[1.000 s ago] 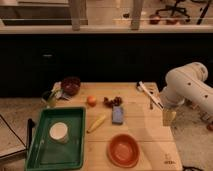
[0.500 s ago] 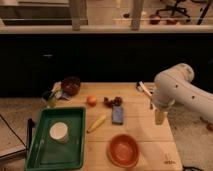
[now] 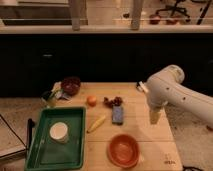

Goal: Place banana in red bowl

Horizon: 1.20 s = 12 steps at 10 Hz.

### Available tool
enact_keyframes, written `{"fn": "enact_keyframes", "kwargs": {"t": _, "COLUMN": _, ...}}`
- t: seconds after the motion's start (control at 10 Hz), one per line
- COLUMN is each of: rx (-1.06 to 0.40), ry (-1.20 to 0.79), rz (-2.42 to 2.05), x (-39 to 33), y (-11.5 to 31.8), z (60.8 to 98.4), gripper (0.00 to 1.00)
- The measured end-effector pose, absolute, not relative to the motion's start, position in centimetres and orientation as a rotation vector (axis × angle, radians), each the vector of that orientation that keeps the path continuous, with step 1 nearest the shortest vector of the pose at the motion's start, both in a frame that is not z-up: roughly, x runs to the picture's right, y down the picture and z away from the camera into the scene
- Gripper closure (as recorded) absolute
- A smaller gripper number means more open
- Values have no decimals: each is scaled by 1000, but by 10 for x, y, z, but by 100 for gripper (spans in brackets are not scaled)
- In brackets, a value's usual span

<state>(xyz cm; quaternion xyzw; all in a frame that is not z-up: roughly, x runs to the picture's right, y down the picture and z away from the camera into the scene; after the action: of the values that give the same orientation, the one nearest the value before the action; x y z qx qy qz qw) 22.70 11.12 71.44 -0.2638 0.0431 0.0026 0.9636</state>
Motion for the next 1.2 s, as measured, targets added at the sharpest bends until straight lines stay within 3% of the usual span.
{"fn": "enact_keyframes", "kwargs": {"t": 1.2, "rx": -479, "ry": 39, "rz": -55, "x": 150, "y": 111, "z": 743, "gripper": 20}}
